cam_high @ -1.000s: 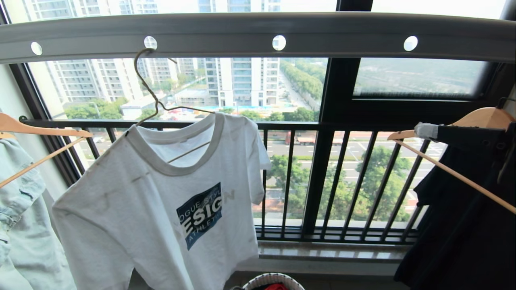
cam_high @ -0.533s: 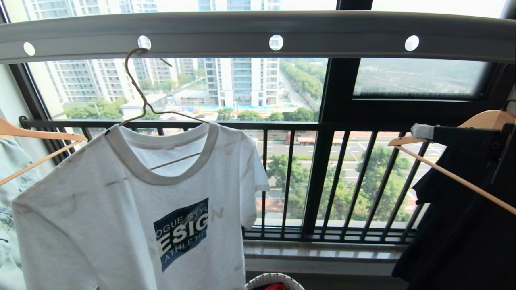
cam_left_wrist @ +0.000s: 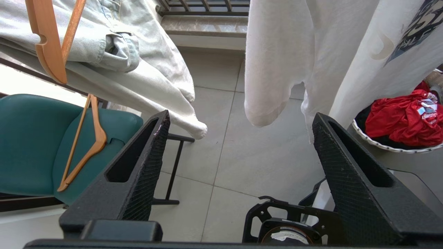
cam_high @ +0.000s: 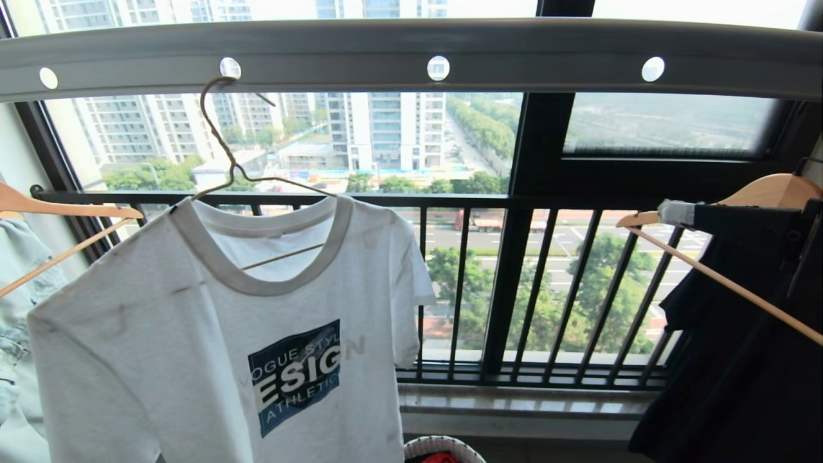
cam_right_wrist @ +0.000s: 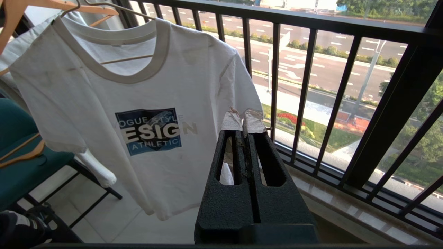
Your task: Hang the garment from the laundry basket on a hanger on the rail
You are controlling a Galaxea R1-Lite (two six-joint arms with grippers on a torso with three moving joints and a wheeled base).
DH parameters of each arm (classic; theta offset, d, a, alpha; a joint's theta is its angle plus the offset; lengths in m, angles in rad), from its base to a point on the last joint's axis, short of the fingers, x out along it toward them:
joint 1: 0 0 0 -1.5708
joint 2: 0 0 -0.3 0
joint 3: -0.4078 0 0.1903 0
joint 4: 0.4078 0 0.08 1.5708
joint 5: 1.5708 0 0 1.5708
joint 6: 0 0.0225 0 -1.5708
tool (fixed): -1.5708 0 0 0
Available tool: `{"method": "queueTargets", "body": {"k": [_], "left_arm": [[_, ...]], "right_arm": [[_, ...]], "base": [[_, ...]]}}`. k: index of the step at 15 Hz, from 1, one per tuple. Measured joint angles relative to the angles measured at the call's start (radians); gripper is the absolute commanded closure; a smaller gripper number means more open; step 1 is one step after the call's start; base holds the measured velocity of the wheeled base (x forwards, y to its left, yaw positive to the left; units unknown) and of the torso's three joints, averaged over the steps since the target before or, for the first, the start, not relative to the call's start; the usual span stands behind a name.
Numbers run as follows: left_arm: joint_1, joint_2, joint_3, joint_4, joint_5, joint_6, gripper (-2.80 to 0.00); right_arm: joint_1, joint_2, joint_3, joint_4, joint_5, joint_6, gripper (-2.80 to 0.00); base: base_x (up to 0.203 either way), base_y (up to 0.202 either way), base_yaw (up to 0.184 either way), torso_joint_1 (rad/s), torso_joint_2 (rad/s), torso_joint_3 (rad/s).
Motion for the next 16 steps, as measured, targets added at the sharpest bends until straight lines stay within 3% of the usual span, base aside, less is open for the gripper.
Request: {"method": "queueTargets", "body": {"k": [11,13,15,16], "left_arm": [[0.001,0.207,-0.034,-0.093,0.010,0.059,-2.80],[0.013,0.267,-0.044,-0.124,0.063,0.060,-2.80],[0.021,0.322,-0.086,-0.158,0.170,0.052,-2.80],[0.023,0.330,-0.114,-0.169,0.185,0.051,-2.80]], "right_arm": [[-0.001,-0.011,-0.010,0.005,0.000,-0.007,0.00],[-0.001,-0.016,-0.010,0.004,0.000,-0.007,0.00],[0.000,-0.020,-0.010,0.004,0.002,-0.007,0.00],[0.000,-0.021,-0.010,0.005,0.007,-0.012,0.00]], "base": [[0.000,0.000,0.000,0.000,0.00,0.000],[0.000,0.000,0.000,0.000,0.00,0.000],[0.000,0.000,0.000,0.000,0.00,0.000],[0.000,0.000,0.000,0.000,0.00,0.000]]}}
